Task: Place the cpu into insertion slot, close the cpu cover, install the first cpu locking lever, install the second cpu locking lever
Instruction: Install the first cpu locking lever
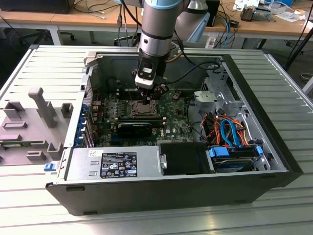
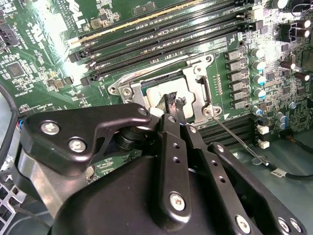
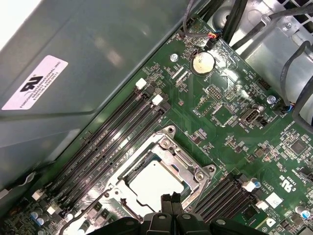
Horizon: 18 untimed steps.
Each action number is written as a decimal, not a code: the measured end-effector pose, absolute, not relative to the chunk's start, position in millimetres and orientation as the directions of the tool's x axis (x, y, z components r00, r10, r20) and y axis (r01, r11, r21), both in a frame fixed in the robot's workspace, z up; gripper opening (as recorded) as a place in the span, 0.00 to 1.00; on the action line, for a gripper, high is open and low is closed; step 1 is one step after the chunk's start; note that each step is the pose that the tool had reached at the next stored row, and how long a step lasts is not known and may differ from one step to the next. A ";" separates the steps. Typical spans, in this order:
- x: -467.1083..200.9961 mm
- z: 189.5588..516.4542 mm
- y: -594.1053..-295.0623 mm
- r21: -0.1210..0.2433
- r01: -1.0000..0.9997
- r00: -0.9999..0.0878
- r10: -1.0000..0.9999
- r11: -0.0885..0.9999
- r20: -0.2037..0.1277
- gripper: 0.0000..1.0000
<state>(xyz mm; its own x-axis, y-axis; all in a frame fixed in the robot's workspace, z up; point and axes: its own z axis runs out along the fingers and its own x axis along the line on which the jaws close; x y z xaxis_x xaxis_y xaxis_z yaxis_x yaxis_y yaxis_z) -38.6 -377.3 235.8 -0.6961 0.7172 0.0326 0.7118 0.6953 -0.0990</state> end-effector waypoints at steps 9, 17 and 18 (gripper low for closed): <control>-38.6 235.8 -377.3 -0.099 0.705 -0.703 0.710 0.702 0.033 0.11; -38.6 235.8 -377.3 -0.099 0.697 -0.711 0.702 0.710 0.033 0.11; -38.6 235.8 -377.3 -0.099 0.696 -0.712 0.702 0.711 0.033 0.11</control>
<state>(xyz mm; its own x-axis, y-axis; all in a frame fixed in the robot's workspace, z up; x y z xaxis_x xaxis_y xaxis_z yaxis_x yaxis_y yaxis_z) -38.6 -377.3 235.8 -0.7118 0.7016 0.0326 0.6962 0.7110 -0.0990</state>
